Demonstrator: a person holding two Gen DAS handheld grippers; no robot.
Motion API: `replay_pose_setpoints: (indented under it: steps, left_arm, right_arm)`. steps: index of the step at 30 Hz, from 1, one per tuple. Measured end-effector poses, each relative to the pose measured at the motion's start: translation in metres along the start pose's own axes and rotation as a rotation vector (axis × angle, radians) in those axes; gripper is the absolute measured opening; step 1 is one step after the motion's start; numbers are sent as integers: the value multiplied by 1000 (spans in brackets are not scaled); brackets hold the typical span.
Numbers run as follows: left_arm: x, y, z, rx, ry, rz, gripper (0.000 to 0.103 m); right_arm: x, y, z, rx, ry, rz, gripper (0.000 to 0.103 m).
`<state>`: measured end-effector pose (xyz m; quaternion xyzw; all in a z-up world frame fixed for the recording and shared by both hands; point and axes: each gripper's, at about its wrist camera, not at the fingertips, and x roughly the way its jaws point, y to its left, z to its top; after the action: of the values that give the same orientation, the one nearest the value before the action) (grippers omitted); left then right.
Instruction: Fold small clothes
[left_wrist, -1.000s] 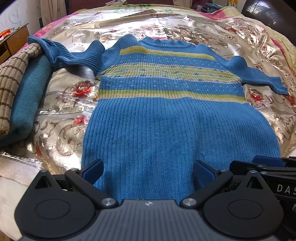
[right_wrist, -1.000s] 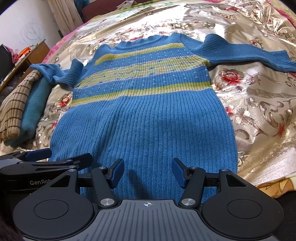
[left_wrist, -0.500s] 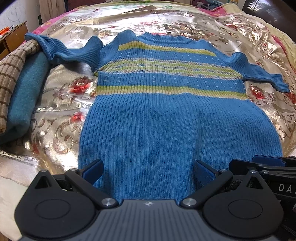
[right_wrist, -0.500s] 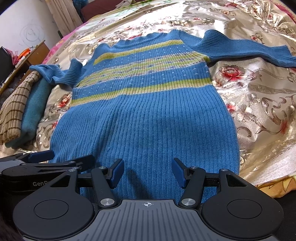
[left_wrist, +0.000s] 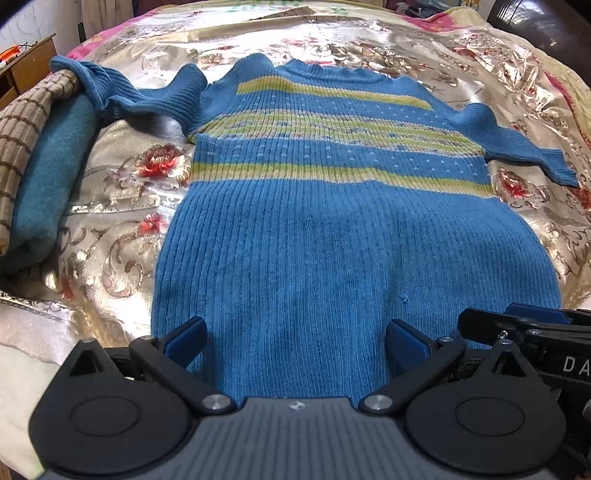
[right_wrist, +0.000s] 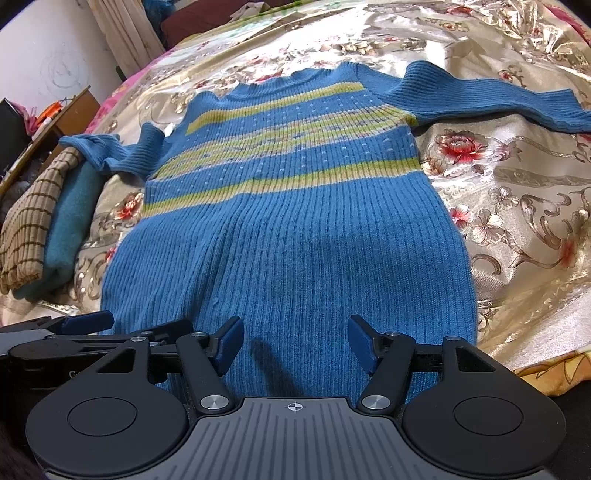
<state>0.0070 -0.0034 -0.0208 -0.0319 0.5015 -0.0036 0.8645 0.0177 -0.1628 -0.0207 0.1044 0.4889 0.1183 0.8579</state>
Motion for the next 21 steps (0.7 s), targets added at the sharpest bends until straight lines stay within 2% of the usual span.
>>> replay_pose_setpoints:
  steps: [8, 21]
  left_arm:
    - [-1, 1, 5, 6, -32, 7, 103]
    - [16, 4, -1, -26, 34, 0, 103]
  right_arm:
    - [-2, -6, 2, 16, -28, 5, 63]
    - [1, -10, 3, 32, -23, 10, 63]
